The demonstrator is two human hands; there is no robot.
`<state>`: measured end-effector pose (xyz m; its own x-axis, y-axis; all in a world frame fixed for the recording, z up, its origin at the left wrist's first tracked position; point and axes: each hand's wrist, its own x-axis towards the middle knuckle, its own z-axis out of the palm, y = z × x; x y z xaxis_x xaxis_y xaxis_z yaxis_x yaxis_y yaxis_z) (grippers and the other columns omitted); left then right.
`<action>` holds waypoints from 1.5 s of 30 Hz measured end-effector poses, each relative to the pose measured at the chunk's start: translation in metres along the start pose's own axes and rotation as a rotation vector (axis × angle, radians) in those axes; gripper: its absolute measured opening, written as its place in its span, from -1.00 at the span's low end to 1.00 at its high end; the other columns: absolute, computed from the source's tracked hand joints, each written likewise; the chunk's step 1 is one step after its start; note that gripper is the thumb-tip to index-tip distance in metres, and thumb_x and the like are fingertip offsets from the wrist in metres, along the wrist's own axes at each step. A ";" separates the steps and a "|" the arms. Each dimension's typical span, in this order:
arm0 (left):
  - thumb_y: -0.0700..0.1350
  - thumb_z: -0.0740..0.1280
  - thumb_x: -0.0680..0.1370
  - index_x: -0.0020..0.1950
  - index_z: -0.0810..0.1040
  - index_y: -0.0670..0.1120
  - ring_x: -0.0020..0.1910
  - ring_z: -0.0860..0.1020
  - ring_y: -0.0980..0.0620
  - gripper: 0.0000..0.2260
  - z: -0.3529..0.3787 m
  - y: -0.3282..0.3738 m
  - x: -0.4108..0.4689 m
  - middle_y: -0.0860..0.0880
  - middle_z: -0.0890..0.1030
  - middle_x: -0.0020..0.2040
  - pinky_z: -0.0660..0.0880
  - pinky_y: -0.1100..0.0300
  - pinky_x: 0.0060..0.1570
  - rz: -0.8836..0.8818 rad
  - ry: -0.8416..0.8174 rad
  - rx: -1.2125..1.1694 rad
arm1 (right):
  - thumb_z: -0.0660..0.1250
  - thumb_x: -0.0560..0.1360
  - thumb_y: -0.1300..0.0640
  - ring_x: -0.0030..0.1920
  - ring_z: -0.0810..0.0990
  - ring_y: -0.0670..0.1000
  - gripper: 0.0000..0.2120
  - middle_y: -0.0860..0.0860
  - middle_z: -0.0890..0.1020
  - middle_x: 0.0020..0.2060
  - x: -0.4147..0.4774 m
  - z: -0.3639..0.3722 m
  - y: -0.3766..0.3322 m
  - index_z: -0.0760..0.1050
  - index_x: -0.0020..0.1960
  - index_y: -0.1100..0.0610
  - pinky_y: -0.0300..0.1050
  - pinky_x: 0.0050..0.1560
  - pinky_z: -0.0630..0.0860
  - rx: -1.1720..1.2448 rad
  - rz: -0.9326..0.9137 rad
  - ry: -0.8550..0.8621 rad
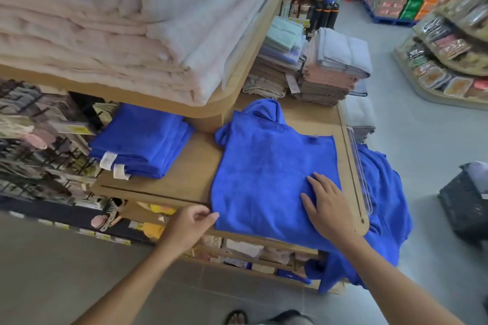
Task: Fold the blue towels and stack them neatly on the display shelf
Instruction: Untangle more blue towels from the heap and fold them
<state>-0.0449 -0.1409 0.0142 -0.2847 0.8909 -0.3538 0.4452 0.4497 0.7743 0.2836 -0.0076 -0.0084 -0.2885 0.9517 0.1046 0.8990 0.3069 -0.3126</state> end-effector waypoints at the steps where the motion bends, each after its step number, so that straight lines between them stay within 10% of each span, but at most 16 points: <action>1: 0.07 0.46 0.53 -0.13 0.59 0.11 -0.42 0.66 0.07 -0.90 0.004 0.001 -0.003 0.06 0.71 -0.24 0.50 0.20 -0.33 0.014 0.046 -0.060 | 0.17 0.65 -0.17 0.57 0.27 0.07 -0.45 0.00 0.36 0.55 0.001 0.001 0.001 0.36 0.55 0.08 0.05 0.56 0.23 0.004 -0.001 0.002; 9: -0.01 0.44 0.55 -0.14 0.56 0.07 -0.43 0.47 0.23 -0.89 0.011 0.003 -0.007 0.19 0.55 -0.37 0.35 0.34 -0.41 0.159 0.165 -0.309 | 0.18 0.65 -0.18 0.57 0.26 0.05 -0.45 -0.03 0.35 0.55 -0.001 -0.001 -0.001 0.35 0.55 0.05 0.04 0.57 0.22 -0.009 0.004 0.009; 14: -0.07 0.46 0.52 -0.14 0.54 0.07 -0.29 0.55 0.09 -0.88 0.007 -0.006 -0.010 0.13 0.62 -0.07 0.42 0.36 -0.31 0.412 0.371 -0.028 | 0.19 0.65 -0.17 0.57 0.26 0.04 -0.46 -0.03 0.35 0.55 -0.001 -0.004 -0.002 0.35 0.55 0.05 0.02 0.57 0.21 -0.014 0.019 0.007; 21: 0.04 0.33 0.59 -0.16 0.37 -0.03 -0.61 0.23 0.01 -0.77 0.004 -0.009 -0.007 -0.04 0.29 -0.44 0.14 0.22 -0.57 0.128 -0.096 -0.563 | 0.20 0.65 -0.16 0.56 0.27 0.04 -0.46 -0.04 0.35 0.55 -0.002 -0.004 -0.002 0.35 0.55 0.04 0.05 0.56 0.24 0.002 0.022 0.007; 25: -0.16 0.34 0.64 0.02 0.39 -0.15 -0.60 0.29 0.04 -0.86 -0.005 -0.022 -0.002 -0.05 0.41 -0.43 0.22 0.23 -0.56 0.096 -0.140 -0.424 | 0.20 0.64 -0.17 0.55 0.28 0.04 -0.46 -0.04 0.37 0.54 -0.002 -0.002 -0.001 0.36 0.54 0.03 0.05 0.55 0.26 0.000 0.019 0.018; 29: -0.10 0.46 0.54 0.04 0.49 0.13 -0.45 0.52 0.20 -0.79 -0.009 -0.038 -0.006 0.04 0.71 -0.16 0.41 0.23 -0.40 0.066 -0.017 -0.235 | 0.23 0.63 -0.16 0.54 0.30 0.06 -0.47 -0.03 0.39 0.53 -0.001 0.001 0.002 0.39 0.53 0.04 0.07 0.53 0.29 0.012 0.010 0.035; 38: -0.05 0.51 0.48 0.04 0.45 0.22 -0.34 0.54 0.11 -0.71 0.003 -0.061 -0.014 0.19 0.57 -0.19 0.53 0.03 -0.30 0.161 0.413 -0.030 | 0.24 0.63 -0.14 0.52 0.32 0.06 -0.48 -0.03 0.40 0.52 -0.002 0.002 0.001 0.39 0.52 0.05 0.07 0.52 0.31 0.011 -0.005 0.047; 45: -0.01 0.34 0.59 0.07 0.48 0.22 -0.03 0.56 0.26 -0.86 -0.011 -0.033 -0.001 0.29 0.54 -0.01 0.54 0.25 -0.16 0.429 0.381 0.223 | 0.25 0.63 -0.14 0.47 0.37 0.07 -0.53 -0.04 0.45 0.44 0.001 -0.003 -0.001 0.43 0.47 0.03 0.07 0.45 0.36 -0.034 -0.013 0.009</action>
<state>-0.0684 -0.1571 -0.0049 -0.3060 0.9288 0.2089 0.7422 0.0953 0.6634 0.2837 -0.0068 -0.0054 -0.2979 0.9474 0.1168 0.9059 0.3192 -0.2785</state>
